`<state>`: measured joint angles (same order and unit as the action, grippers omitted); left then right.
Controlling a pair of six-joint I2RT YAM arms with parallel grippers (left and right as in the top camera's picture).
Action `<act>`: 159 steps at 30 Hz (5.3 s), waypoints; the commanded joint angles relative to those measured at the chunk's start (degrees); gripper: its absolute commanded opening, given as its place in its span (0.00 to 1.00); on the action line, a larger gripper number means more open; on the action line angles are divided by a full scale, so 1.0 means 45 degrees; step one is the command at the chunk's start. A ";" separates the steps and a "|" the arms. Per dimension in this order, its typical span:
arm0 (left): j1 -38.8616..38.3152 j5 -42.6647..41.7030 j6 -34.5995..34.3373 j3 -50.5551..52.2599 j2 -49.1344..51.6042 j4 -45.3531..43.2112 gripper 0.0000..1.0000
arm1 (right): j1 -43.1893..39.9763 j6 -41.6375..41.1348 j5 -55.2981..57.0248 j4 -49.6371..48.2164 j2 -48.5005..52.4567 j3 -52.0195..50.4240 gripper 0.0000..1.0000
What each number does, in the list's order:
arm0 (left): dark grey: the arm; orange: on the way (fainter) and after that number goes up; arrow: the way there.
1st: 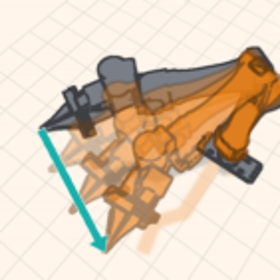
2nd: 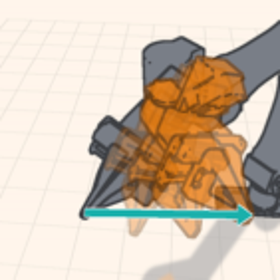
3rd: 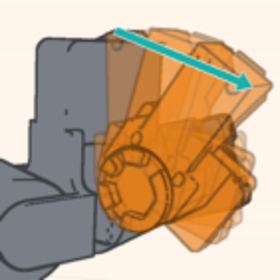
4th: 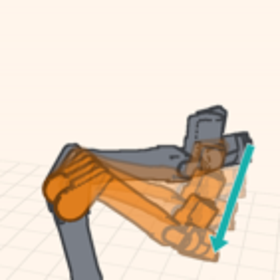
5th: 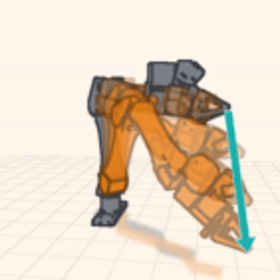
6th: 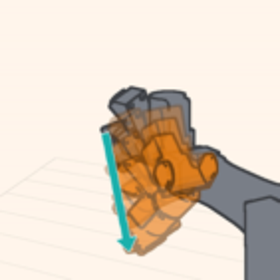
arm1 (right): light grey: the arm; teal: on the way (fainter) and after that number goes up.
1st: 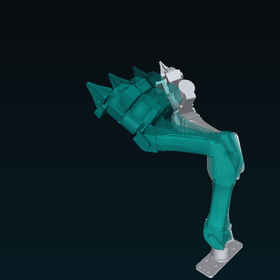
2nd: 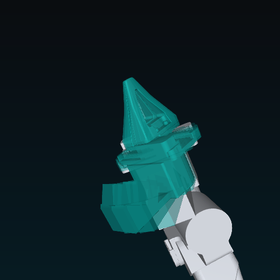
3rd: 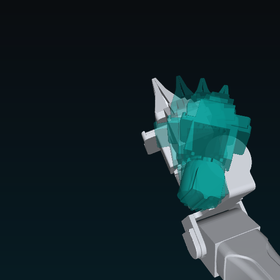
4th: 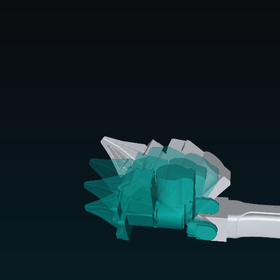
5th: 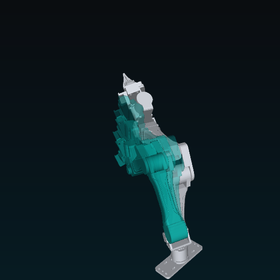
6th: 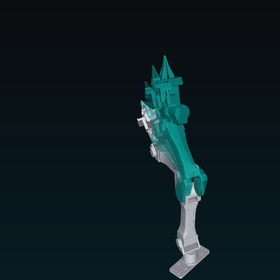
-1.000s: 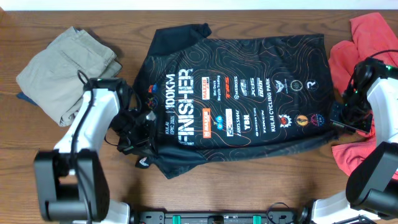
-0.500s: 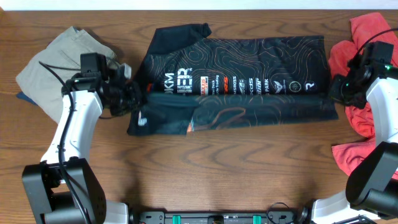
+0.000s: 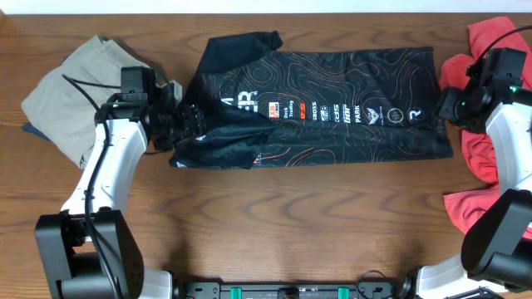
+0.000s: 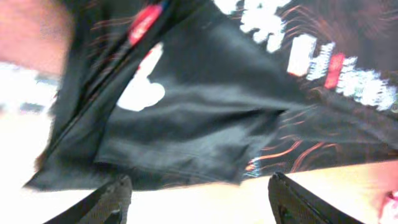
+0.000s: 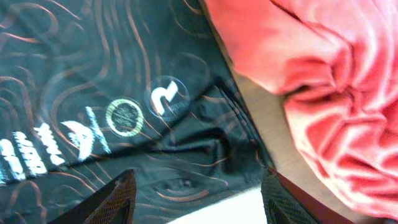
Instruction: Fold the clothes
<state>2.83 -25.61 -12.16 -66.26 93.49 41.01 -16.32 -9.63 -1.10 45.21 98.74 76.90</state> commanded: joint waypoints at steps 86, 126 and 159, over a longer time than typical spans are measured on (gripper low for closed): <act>0.0019 0.2934 -0.0996 0.3691 0.0209 -0.3230 0.54 | -0.0204 -0.0034 0.0670 -0.3900 -0.0437 -0.3526 0.08; 0.0019 0.2934 -0.0996 0.3691 0.0209 -0.3143 0.54 | -0.0199 -0.0248 -0.0257 -0.4556 0.0782 -0.3327 0.01; 0.0019 0.2890 -0.0996 0.3691 0.0209 -0.3094 0.54 | -0.0204 -0.0141 0.0729 -0.4935 0.0889 -0.3687 0.44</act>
<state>2.83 -13.10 -16.71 -50.06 93.69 26.79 -16.71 -10.04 1.26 23.44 102.65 61.49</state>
